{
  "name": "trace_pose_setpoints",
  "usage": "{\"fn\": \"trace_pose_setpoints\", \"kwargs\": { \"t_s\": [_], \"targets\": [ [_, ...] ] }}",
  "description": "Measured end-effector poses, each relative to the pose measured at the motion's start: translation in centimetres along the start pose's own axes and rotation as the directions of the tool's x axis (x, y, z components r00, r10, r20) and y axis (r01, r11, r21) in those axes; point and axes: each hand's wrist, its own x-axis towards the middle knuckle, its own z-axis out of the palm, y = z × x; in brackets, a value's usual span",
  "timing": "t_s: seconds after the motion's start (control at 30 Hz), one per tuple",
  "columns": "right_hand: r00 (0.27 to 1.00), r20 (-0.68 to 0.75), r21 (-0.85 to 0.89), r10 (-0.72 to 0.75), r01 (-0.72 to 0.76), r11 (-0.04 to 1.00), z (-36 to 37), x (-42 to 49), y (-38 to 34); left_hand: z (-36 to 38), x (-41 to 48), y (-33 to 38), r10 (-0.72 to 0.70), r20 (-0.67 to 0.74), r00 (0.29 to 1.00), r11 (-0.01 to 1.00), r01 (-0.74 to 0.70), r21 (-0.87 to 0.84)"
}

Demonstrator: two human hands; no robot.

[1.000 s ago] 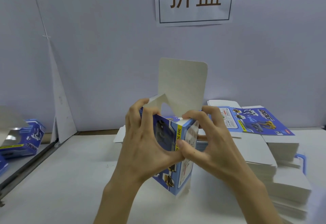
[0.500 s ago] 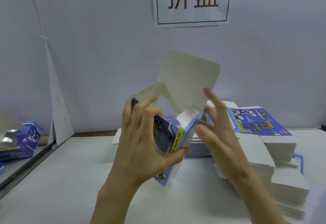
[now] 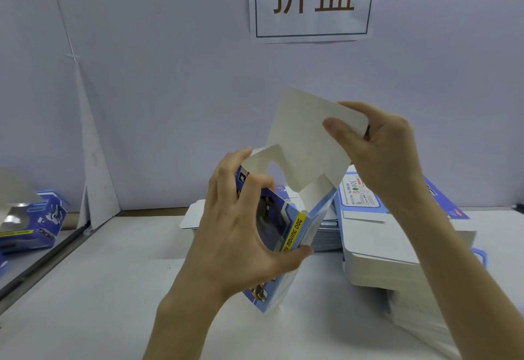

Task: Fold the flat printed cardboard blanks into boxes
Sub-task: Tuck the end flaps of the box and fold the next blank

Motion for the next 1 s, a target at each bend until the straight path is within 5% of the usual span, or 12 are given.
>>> {"fn": "trace_pose_setpoints", "kwargs": {
  "t_s": [0.47,0.63,0.83,1.0],
  "targets": [
    [0.988,0.017,-0.085,-0.153,0.154,0.984,-0.4,-0.5,0.6,-0.1,0.2,0.6,0.035,-0.042,0.999,0.999,-0.034,0.026],
    [0.983,0.167,0.181,0.078,-0.109,0.977,-1.4,0.6,-1.4,0.5,0.2,0.7,0.033,-0.058,0.998,0.999,-0.033,0.011],
    [0.778,0.398,0.240,0.487,-0.600,0.763,-1.1,2.6,-3.6,0.6,0.2,0.6,0.046,-0.044,0.998,0.999,-0.045,0.025],
    [0.675,0.439,0.255,0.593,-0.727,0.638,-1.1,3.1,-3.6,0.4,0.1,0.4,0.044,-0.013,0.999,0.999,-0.044,0.007]
  ]
}}
